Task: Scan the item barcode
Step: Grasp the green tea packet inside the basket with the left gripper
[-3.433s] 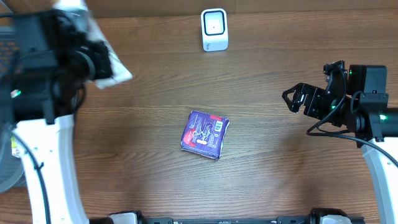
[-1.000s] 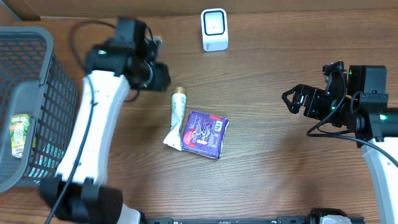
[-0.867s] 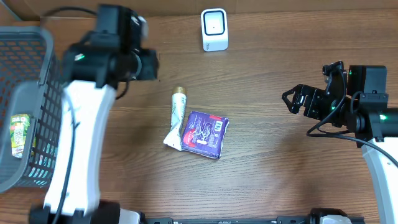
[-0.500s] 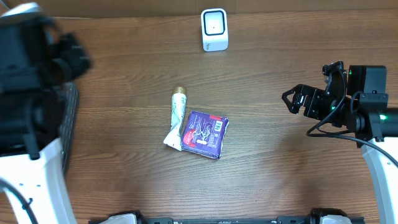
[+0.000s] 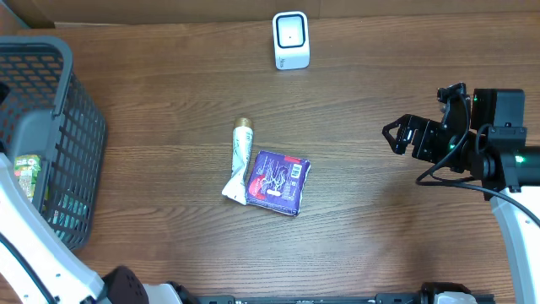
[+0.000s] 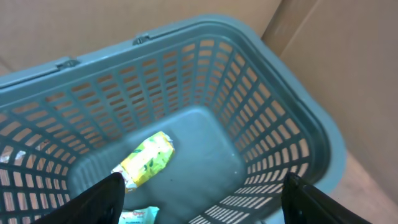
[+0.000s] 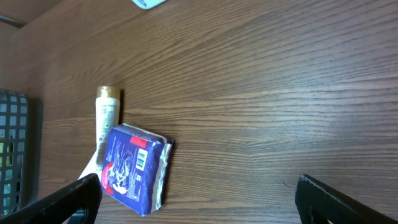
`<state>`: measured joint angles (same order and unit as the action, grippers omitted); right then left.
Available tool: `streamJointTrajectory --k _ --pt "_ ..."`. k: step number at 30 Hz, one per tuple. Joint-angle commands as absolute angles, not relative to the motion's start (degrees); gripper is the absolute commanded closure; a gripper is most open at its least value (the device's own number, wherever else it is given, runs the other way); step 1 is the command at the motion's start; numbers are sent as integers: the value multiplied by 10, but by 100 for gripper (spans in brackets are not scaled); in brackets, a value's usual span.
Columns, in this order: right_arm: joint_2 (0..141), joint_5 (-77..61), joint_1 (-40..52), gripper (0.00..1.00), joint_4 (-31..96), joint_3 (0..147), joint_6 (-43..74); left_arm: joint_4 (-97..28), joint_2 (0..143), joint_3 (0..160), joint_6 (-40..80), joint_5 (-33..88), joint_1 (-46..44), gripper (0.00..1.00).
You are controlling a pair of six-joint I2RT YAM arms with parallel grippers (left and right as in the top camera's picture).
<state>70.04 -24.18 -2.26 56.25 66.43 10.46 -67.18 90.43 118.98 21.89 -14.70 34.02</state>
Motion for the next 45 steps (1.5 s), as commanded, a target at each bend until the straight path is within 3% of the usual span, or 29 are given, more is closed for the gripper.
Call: streamJointTrajectory --k 1,16,27,36,45 --pt "702 -247 -25 0 561 675 100 -674 932 1193 192 -166 342 27" --pt "702 -247 -25 0 561 675 100 -748 1014 1192 136 -159 429 28" --pt "702 -245 -25 0 562 675 100 -760 1075 1159 89 -135 441 32" --pt "702 -245 -25 0 563 675 100 -707 1082 1058 72 -108 474 34" --pt "702 -245 -25 0 563 675 100 -615 1083 975 -43 -45 480 30"
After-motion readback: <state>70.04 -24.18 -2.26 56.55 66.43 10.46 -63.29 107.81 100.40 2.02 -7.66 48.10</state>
